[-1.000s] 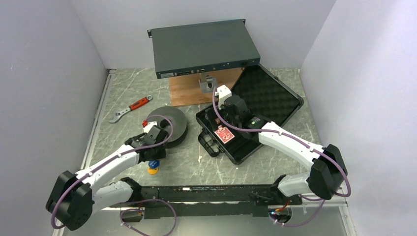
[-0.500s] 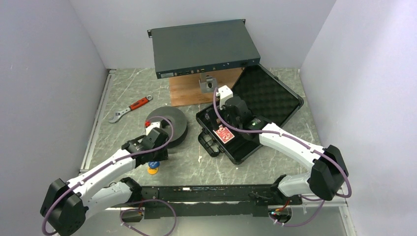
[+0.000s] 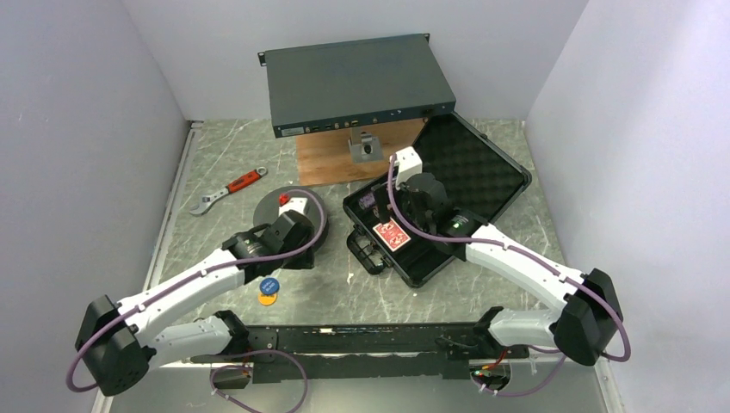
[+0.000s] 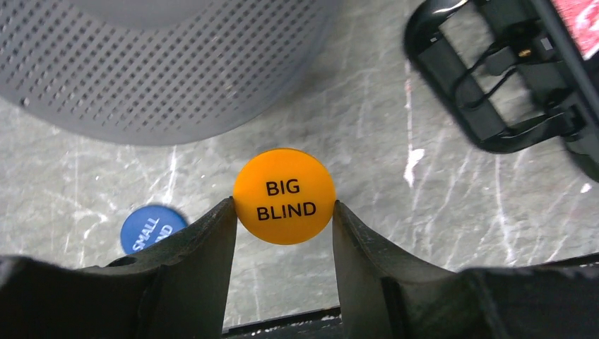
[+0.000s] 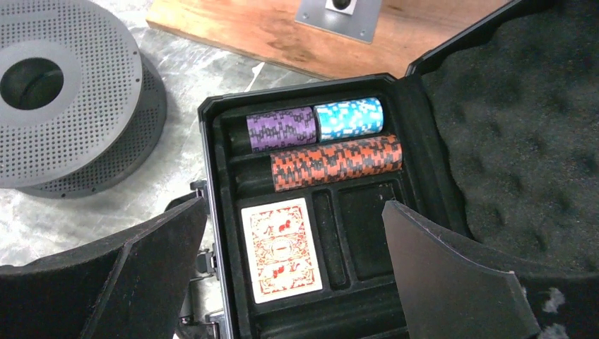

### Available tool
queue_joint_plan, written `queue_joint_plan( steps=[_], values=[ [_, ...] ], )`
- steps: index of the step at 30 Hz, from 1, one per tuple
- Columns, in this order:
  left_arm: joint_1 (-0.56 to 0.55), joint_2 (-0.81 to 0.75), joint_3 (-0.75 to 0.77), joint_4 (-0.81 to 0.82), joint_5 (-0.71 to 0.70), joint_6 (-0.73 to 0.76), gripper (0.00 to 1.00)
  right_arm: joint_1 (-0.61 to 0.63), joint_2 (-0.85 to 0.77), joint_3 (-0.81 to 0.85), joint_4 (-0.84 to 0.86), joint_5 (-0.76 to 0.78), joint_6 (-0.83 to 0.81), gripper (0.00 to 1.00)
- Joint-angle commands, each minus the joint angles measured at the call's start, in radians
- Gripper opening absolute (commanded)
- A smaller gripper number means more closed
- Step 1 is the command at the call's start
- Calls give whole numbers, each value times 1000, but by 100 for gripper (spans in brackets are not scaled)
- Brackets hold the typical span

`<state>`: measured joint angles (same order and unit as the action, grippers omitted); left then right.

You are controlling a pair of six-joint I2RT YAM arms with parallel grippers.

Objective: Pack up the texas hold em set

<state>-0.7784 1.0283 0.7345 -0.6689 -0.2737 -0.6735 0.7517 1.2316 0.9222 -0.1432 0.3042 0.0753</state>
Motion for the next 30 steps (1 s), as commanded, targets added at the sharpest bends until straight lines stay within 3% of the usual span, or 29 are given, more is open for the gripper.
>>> queue_joint_plan(
  steps=[1, 12, 20, 25, 30],
  values=[
    [-31, 60, 90, 64, 14, 47, 0, -3, -55, -24, 84, 73, 16, 100],
    [-67, 260, 269, 143, 64, 108, 0, -13, -151, -89, 167, 248, 33, 100],
    [-92, 481, 456, 193, 126, 127, 0, -39, -288, -211, 338, 596, 119, 100],
    [-107, 612, 572, 216, 177, 130, 0, -44, -376, -297, 467, 669, 105, 100],
    [-118, 731, 697, 213, 208, 146, 0, -47, -401, -311, 484, 714, 100, 100]
  ],
)
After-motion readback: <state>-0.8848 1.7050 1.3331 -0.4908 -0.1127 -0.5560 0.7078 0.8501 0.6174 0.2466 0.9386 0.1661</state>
